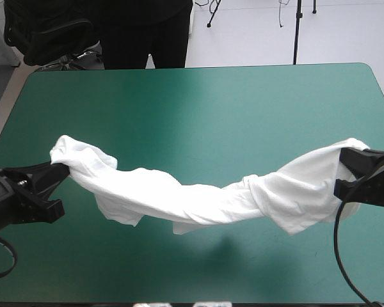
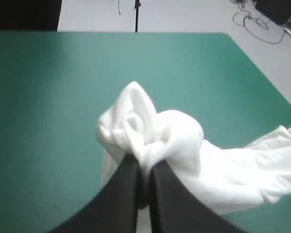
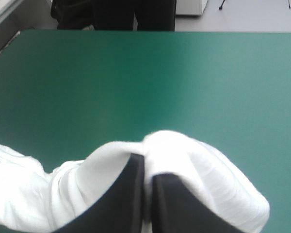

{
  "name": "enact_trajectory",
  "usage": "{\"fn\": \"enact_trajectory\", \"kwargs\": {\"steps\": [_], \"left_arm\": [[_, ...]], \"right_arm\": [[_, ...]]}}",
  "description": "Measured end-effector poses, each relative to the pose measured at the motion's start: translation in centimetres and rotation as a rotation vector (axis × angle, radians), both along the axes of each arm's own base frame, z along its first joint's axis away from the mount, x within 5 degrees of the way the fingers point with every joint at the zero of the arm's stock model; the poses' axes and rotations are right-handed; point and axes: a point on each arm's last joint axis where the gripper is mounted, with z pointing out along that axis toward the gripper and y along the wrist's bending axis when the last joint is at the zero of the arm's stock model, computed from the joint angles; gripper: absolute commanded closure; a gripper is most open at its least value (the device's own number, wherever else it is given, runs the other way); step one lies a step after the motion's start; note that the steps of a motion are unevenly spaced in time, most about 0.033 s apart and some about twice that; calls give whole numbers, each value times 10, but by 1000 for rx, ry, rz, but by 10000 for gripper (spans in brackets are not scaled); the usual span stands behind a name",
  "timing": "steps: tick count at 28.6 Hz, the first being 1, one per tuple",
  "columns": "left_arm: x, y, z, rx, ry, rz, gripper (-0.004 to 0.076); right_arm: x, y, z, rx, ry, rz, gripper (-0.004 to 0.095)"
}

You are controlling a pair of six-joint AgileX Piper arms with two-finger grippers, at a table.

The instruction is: Fold the cloth

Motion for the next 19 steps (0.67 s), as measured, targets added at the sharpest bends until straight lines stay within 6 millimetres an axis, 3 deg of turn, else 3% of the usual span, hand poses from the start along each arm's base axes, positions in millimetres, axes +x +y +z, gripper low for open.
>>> {"fn": "enact_trajectory", "kwargs": {"steps": [3, 6, 10, 19], "left_arm": [[13, -2, -29, 3, 115, 7, 733], [33, -3, -64, 35, 259, 23, 733], [58, -1, -95, 90, 376, 57, 733], [158, 2, -141, 229, 401, 184, 733]], "right_arm": [[14, 4, -29, -37, 106, -9, 925], [41, 7, -69, -140, 252, -54, 925], [76, 10, -107, -267, 388, -113, 925], [174, 33, -147, -377, 354, -158, 925]]}}
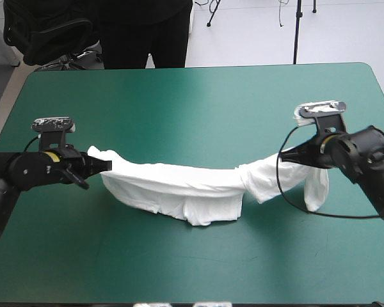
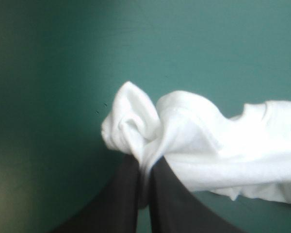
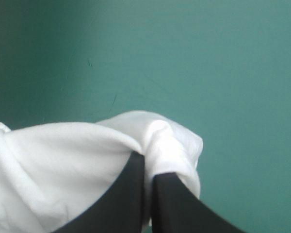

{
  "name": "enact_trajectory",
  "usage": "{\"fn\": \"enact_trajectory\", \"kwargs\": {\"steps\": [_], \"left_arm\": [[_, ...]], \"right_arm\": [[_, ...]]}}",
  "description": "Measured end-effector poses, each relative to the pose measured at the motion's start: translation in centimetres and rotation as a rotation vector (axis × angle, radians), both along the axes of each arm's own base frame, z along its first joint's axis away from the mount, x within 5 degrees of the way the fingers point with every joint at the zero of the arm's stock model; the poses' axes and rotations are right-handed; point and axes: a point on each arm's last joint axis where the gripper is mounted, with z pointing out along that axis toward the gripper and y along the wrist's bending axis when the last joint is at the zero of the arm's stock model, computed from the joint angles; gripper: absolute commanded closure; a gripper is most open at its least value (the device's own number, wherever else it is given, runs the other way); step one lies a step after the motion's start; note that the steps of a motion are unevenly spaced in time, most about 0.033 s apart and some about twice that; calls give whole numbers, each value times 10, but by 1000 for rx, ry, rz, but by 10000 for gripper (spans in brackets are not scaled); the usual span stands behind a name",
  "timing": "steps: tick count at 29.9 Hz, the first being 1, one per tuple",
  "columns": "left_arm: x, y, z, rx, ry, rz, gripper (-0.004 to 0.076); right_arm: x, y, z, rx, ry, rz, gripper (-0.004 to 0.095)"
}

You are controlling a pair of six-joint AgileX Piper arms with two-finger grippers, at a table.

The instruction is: Fold the cloth

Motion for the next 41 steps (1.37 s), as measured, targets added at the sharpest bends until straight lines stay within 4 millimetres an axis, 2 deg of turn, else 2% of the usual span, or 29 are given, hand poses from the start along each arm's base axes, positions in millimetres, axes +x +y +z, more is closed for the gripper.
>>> {"fn": "enact_trajectory", "kwargs": {"steps": [2, 7, 13, 16, 19, 20, 23, 25, 28, 31, 35, 41], "left_arm": [[23, -1, -17, 30, 30, 7, 733], [65, -3, -54, 69, 72, 15, 733], [91, -6, -76, 66, 30, 28, 729], [96, -6, -82, 68, 34, 28, 679], [99, -7, -87, 81, 46, 13, 541], [100, -7, -88, 91, 49, 0, 475], [104, -7, -82, 129, 52, -43, 293], [107, -6, -70, 163, 49, -64, 214], [110, -2, -46, 226, 48, -77, 206], [108, 1, -20, 268, 72, -75, 206], [92, 3, 8, 256, 141, -62, 206], [60, -2, 29, 167, 163, -41, 206]], "right_arm": [[19, 6, -10, -12, 16, 4, 925], [64, 19, -36, -74, 61, 16, 925], [95, 28, -48, -99, 72, 21, 916], [105, 31, -54, -116, 98, 27, 824], [109, 33, -57, -120, 117, 43, 639], [109, 32, -57, -119, 118, 44, 548], [111, 27, -52, -118, 122, 30, 348], [112, 24, -45, -118, 120, 16, 274], [109, 21, -27, -107, 85, 4, 262], [98, 18, 3, -91, 24, -1, 262], [66, 7, 46, -70, -57, -14, 262], [18, -8, 86, -47, -132, -29, 262]]}}
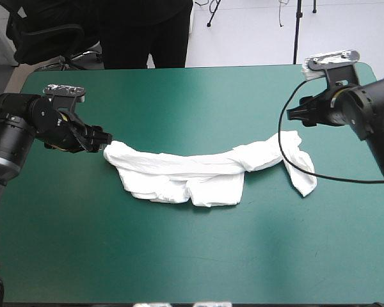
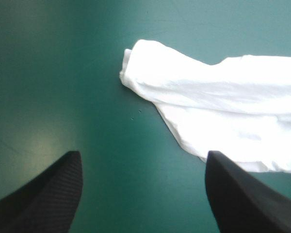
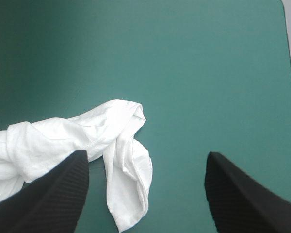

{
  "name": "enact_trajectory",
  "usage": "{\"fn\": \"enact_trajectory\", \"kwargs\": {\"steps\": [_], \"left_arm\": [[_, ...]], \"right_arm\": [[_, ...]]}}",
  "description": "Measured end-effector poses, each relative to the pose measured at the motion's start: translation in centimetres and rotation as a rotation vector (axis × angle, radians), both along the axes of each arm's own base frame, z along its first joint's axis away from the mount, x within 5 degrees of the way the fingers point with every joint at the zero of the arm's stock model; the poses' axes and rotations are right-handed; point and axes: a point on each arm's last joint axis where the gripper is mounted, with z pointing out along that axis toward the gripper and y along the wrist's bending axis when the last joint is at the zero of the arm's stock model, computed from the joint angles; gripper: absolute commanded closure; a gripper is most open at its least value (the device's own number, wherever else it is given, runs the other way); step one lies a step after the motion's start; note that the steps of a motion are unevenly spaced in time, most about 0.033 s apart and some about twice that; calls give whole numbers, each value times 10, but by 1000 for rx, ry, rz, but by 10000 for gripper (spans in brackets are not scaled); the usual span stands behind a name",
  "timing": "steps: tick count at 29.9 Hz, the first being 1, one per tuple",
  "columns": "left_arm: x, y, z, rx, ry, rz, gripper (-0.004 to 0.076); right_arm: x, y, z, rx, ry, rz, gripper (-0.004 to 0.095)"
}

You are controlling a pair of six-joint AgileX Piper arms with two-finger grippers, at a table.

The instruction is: Fold the cloth

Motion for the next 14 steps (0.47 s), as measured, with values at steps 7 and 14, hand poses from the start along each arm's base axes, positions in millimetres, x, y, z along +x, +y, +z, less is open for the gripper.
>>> {"fn": "enact_trajectory", "kwargs": {"steps": [7, 14], "left_arm": [[-14, -27, 1, -61, 20, -11, 225], [-6, -44, -34, -22, 134, -18, 232]], "right_arm": [[-42, -13, 25, 23, -47, -17, 264], [-49, -14, 25, 40, -17, -12, 264]]}}
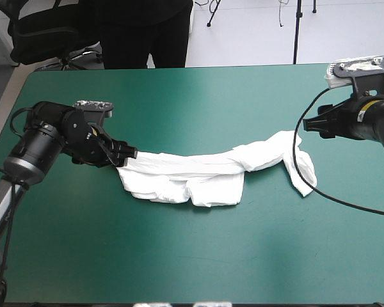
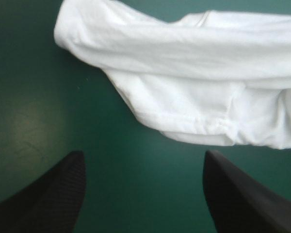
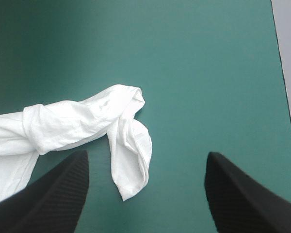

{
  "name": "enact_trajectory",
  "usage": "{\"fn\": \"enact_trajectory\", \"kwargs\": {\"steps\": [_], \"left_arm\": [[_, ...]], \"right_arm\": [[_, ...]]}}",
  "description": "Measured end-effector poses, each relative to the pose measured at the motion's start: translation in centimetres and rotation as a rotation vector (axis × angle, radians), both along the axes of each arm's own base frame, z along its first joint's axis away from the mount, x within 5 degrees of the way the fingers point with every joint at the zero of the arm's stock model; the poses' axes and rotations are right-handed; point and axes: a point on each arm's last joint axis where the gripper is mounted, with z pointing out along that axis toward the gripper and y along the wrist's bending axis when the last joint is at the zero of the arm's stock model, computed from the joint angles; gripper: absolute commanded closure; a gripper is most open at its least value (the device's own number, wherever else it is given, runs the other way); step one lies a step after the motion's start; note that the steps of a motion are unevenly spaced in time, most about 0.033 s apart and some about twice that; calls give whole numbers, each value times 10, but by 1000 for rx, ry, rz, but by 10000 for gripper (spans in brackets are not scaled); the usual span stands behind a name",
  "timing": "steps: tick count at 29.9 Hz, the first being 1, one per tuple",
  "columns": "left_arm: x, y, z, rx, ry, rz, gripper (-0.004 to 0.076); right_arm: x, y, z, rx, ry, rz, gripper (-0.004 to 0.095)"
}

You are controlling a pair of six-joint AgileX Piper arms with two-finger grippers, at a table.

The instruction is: Fold the cloth

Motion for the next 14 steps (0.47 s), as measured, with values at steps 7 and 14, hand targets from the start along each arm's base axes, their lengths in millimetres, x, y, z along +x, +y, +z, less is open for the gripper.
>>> {"fn": "enact_trajectory", "kwargs": {"steps": [7, 14], "left_arm": [[9, -1, -70, 59, 156, 47, 232], [32, -8, -105, 42, 143, 70, 232]], "right_arm": [[-1, 1, 0, 3, 2, 13, 264], [-1, 1, 0, 0, 3, 19, 264]]}}
